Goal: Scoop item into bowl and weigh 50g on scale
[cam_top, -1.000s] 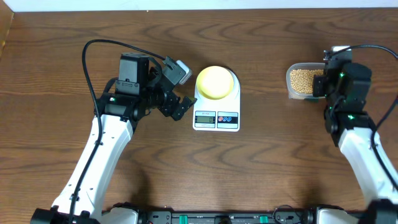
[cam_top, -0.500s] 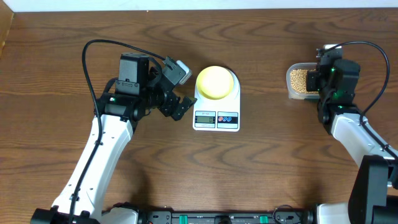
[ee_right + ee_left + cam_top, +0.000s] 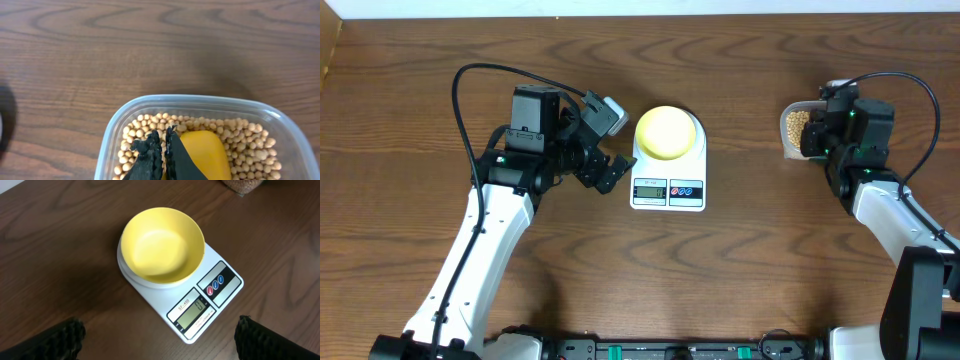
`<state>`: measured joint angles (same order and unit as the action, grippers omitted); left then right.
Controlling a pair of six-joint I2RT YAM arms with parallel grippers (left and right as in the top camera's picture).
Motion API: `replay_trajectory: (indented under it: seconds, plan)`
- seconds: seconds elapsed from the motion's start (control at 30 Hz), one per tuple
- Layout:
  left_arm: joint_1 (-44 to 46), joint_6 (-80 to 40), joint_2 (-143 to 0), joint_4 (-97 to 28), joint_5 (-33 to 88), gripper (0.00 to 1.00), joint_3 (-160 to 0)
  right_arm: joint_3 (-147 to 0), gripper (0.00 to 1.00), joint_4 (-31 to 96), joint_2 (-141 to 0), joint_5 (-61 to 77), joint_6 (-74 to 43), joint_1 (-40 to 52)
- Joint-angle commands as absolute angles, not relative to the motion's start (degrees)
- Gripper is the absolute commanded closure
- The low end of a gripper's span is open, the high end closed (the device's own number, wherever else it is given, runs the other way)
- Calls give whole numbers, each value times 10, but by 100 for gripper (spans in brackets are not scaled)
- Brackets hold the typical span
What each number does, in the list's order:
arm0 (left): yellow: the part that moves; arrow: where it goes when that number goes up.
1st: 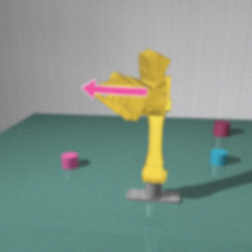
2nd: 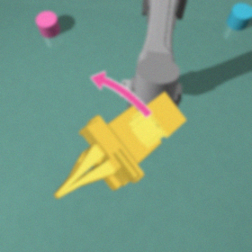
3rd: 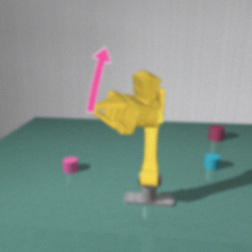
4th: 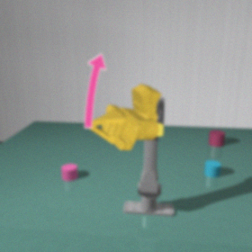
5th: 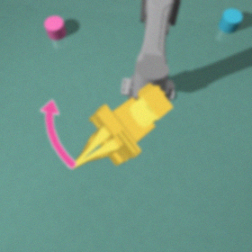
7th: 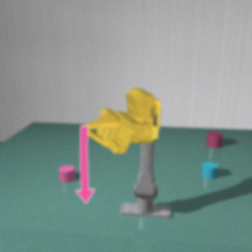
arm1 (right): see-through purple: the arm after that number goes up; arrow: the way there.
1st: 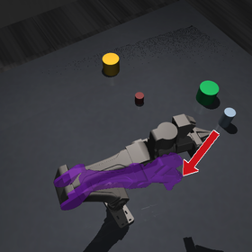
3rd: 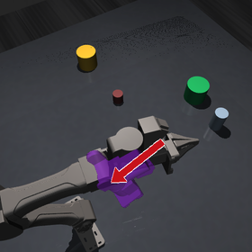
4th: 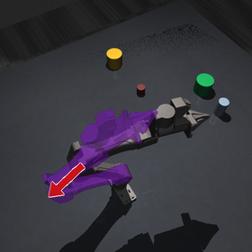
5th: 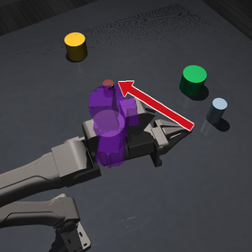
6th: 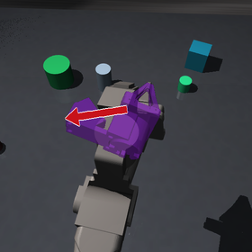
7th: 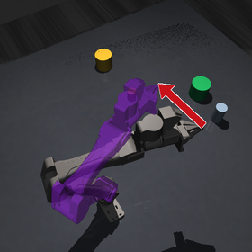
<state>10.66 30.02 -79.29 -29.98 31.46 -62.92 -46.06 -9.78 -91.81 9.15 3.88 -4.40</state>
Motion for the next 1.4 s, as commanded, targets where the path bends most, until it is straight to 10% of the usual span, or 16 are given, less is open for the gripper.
replay_trajectory:
  seconds: [0.0,1.37]
  plan:
    - [105,298,-787,-299,324,2,-625,-461,99,-83,-930,129,7,-48]
    - [105,298,-787,-299,324,2,-625,-461,99,-85,-930,357,-174,-240]
